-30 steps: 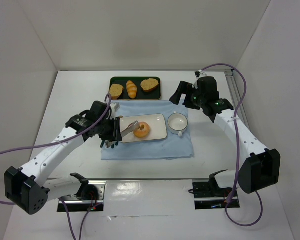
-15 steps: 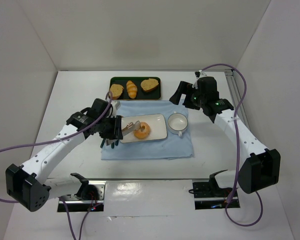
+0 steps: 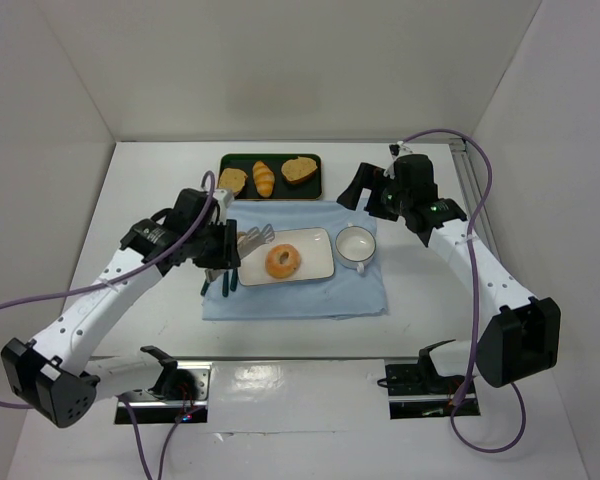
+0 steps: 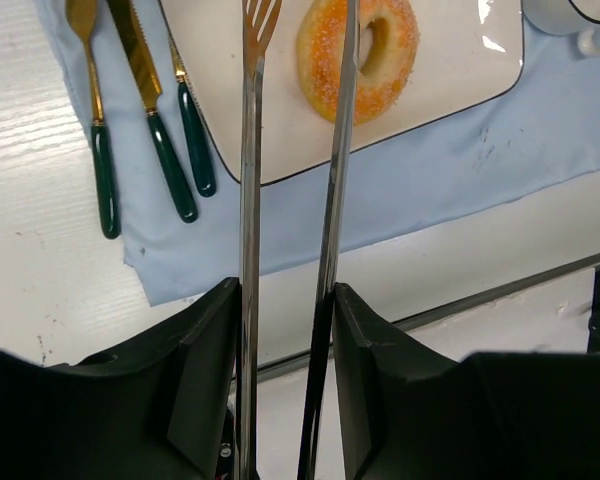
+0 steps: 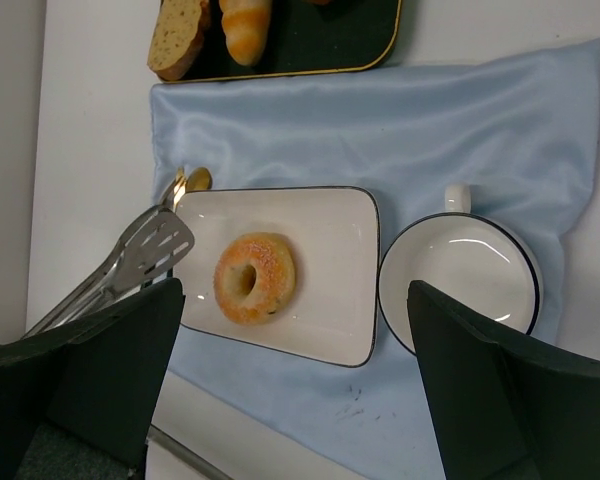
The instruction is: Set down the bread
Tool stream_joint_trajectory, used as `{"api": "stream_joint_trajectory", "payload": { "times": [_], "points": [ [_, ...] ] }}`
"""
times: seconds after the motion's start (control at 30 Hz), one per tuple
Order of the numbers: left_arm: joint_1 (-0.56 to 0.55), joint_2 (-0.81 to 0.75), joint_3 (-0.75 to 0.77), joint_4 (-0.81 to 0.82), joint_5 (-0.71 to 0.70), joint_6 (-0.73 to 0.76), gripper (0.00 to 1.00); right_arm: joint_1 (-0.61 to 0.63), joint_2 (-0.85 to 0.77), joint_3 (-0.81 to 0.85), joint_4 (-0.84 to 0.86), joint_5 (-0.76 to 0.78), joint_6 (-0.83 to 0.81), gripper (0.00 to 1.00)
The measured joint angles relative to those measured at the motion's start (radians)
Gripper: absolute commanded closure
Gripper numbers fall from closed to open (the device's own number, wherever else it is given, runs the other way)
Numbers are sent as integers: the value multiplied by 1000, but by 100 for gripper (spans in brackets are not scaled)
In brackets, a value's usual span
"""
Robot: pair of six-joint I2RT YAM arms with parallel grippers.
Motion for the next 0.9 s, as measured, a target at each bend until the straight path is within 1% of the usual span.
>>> {"api": "stream_joint_trajectory", "payload": {
  "times": [0.13, 0.27, 0.5, 0.6, 0.7, 0.9],
  "points": [
    [0, -23, -5, -11, -54, -20, 50, 0, 0, -2, 3, 0, 1, 0],
    [8, -72, -34, -15, -127, -55, 50, 0, -4, -9, 4, -1, 3, 0],
    [92, -113, -99, -4, -303, -105, 50, 0, -7, -18, 3, -5, 3, 0],
    [154, -84, -119, 18, -355, -97, 50, 0, -7, -18, 3, -8, 3, 0],
    [235, -31, -140, 79, -371, -64, 50, 0, -7, -18, 3, -10, 3, 0],
    [404, 128, -156, 189, -333, 6, 50, 0, -7, -18, 2, -15, 3, 0]
  ]
}}
